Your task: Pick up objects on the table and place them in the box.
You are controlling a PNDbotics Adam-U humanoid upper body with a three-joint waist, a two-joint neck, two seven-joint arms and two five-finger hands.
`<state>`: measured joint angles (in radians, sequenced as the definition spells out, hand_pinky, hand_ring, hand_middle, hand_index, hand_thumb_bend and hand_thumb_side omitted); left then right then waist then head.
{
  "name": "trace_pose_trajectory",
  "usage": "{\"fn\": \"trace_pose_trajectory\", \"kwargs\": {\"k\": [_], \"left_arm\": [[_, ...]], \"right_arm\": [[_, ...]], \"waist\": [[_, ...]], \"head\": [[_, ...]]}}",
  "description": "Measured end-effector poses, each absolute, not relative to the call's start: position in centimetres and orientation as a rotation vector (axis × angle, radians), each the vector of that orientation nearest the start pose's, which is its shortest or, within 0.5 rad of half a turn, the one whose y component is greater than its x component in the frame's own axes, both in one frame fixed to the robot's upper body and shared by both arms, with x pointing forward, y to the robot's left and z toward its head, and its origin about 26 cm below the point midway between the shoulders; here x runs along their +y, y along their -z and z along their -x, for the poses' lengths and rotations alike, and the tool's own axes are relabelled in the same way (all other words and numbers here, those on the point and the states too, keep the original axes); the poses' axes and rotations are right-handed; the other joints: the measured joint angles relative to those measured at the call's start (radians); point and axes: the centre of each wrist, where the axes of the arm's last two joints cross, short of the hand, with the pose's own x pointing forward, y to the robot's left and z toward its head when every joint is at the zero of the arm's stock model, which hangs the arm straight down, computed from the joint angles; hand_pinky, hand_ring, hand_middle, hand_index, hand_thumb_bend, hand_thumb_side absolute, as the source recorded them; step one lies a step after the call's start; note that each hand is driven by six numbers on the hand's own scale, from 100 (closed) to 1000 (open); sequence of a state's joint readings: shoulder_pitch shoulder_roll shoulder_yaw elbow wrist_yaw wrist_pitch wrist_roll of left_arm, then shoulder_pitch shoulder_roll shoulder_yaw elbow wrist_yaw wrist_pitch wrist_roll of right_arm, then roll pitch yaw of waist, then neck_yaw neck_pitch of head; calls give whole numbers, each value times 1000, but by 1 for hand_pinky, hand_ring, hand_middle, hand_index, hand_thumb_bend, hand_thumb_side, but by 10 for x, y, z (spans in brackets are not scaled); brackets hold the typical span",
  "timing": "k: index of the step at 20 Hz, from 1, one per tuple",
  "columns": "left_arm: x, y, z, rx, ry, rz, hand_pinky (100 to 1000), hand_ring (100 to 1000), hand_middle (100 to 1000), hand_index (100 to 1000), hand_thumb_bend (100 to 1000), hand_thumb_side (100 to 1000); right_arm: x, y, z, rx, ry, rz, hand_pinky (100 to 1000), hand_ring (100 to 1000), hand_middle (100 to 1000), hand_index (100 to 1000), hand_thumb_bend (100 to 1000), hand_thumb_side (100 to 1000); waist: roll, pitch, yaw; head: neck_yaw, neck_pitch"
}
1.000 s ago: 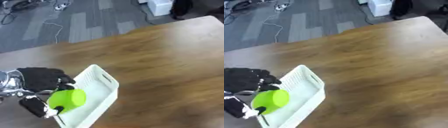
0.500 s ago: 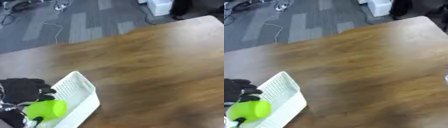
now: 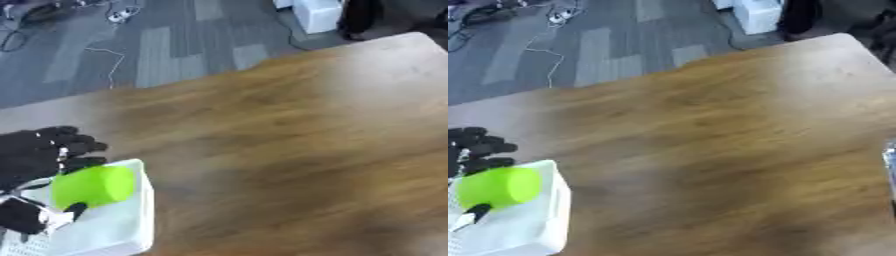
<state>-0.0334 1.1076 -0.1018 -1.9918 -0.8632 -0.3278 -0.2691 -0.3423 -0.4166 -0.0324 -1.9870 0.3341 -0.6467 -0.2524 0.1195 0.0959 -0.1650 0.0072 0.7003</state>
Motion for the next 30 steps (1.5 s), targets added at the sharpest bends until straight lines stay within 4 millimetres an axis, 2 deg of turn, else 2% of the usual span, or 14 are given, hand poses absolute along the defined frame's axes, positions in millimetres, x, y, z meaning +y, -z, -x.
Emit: {"fn": "trace_pose_trajectory", "kwargs": {"k": [4,5,6,7,11,13,14,15,18,20,22,24,27,30], "left_arm": [[360,-218,-265,1823,-2718,1429,1000,1000,1000,1000,353,1000],[360,-219,-265,1831,-2723,1419,1000,1000,1000,1000,559,1000],[360,-219,-265,1842,-2716,1409,1000,1000,1000,1000,492,1000],[360,-220,-265,1854,-2697,1398,1000,1000,1000,1000,660,1000],[362,-218,-264,1911,-2589,1349,1000,1000,1000,1000,931,1000],[363,-215,-262,1878,-2609,1342,1000,1000,1000,1000,935,1000],[364,-213,-262,1842,-2642,1345,1000,1000,1000,1000,744,1000],[364,-212,-261,1800,-2683,1346,1000,1000,1000,1000,901,1000],[364,-209,-260,1670,-2814,1341,1000,1000,1000,1000,756,943],[364,-210,-260,1619,-2865,1333,793,928,1000,1000,532,923],[364,-212,-261,1661,-2841,1329,636,812,895,922,322,999],[364,-216,-262,1782,-2732,1351,589,743,823,827,276,918],[369,-227,-263,2154,-2249,1487,224,450,591,671,291,785],[376,-231,-261,2548,-1495,1602,100,279,435,609,357,754]], "right_arm": [[-277,-222,-303,3105,579,-543,351,470,488,569,246,1000],[-277,-222,-303,3106,577,-543,350,470,488,569,249,1000],[-277,-222,-303,3106,577,-543,350,470,488,569,246,1000],[-277,-222,-303,3106,577,-544,350,470,488,569,245,1000],[-278,-222,-303,3108,573,-547,350,470,488,569,245,1000],[-278,-222,-303,3108,572,-548,350,470,488,569,244,1000],[-278,-222,-303,3108,571,-549,350,470,487,569,248,1000],[-278,-222,-303,3108,571,-550,350,470,488,569,244,1000],[-278,-222,-303,3108,569,-553,350,470,488,569,244,1000],[-278,-222,-303,3108,568,-553,350,470,487,569,244,1000],[-278,-221,-303,3108,569,-556,350,470,488,569,243,1000],[-278,-220,-303,3110,571,-559,349,470,488,569,243,1000],[-279,-220,-303,3112,571,-565,350,470,487,569,243,1000],[-279,-220,-303,3112,565,-573,350,470,487,569,242,1000]], "waist": [[0,0,0],[0,0,0],[0,0,0],[0,0,0],[0,0,1],[0,0,3],[0,0,4],[0,0,5],[0,-1,7],[0,-4,7],[-1,-5,9],[-1,-5,13],[-2,-5,19],[-5,-6,23]], "head": [[-8,0],[-8,0],[-9,0],[-9,0],[-11,-1],[-11,-1],[-11,-1],[-11,-1],[-11,-1],[-11,-1],[-11,-3],[-12,-7],[-14,-11],[-15,-21]]}}
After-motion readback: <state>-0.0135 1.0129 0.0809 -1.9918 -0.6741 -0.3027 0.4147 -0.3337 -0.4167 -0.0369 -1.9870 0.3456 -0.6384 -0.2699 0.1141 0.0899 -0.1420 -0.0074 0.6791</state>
